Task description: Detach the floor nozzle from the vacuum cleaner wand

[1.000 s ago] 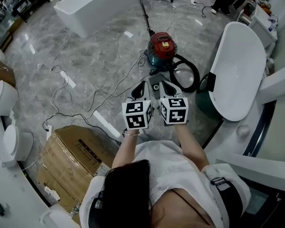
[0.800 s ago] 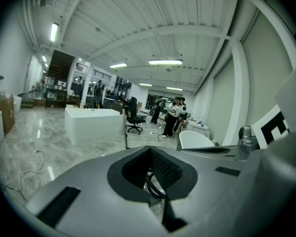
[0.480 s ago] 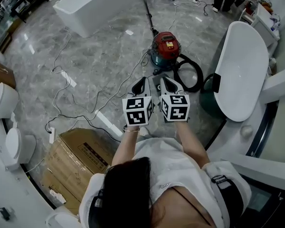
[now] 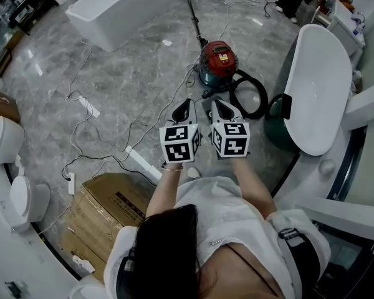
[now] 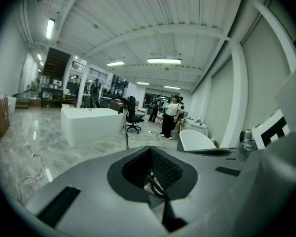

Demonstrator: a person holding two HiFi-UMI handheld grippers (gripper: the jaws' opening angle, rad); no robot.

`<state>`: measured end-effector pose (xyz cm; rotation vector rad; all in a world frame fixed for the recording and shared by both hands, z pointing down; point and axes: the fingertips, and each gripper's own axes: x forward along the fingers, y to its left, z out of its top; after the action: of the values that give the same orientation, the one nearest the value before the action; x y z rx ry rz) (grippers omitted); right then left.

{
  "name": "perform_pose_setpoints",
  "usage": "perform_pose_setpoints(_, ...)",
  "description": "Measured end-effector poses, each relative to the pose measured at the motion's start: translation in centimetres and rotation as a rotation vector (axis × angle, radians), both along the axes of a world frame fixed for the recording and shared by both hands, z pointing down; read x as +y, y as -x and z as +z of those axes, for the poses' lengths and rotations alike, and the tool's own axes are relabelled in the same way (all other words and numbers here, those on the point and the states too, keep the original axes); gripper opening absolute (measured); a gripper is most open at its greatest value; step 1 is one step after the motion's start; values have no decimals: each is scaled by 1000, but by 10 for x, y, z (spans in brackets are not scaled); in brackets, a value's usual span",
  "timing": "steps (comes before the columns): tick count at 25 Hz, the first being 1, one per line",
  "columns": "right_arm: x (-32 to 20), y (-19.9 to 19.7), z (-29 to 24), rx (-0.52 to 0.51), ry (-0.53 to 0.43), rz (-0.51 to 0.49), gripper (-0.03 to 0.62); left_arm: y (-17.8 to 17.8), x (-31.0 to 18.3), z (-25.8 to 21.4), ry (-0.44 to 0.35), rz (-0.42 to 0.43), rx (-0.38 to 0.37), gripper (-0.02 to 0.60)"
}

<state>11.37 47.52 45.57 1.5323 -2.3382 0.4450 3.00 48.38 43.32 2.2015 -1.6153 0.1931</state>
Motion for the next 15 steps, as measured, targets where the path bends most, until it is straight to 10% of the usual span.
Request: perform_pose_setpoints(15,-9,-9,2,9,7,24,15,-15,-10,7,18,27,27,5)
